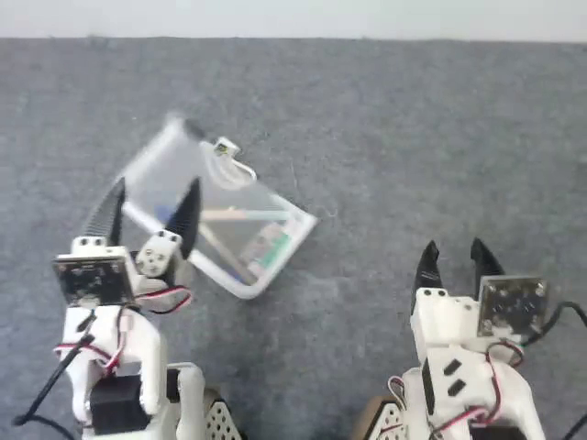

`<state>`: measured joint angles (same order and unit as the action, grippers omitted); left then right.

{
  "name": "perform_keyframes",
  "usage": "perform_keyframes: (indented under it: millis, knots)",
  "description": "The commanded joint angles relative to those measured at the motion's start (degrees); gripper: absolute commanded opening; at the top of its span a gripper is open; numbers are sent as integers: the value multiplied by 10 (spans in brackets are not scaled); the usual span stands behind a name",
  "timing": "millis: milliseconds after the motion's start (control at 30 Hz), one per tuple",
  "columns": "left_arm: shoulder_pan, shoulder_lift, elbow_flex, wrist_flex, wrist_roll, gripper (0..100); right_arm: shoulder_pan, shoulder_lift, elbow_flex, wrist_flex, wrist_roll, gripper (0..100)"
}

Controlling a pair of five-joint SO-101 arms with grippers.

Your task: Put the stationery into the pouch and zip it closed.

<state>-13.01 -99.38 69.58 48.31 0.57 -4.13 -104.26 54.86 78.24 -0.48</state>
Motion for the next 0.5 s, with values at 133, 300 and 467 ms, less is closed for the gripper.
perform_keyframes:
  millis: [133, 300, 467]
  knots:
    - [-57, -7, -14, -17, -9, 77, -1, 3, 20, 2, 4, 33]
    - [-55, -7, 59, -18, -10, 22, 0, 3, 93, -4, 4, 12]
    - [-54, -7, 167, -67, -10, 47, 0, 3, 203, -4, 8, 13]
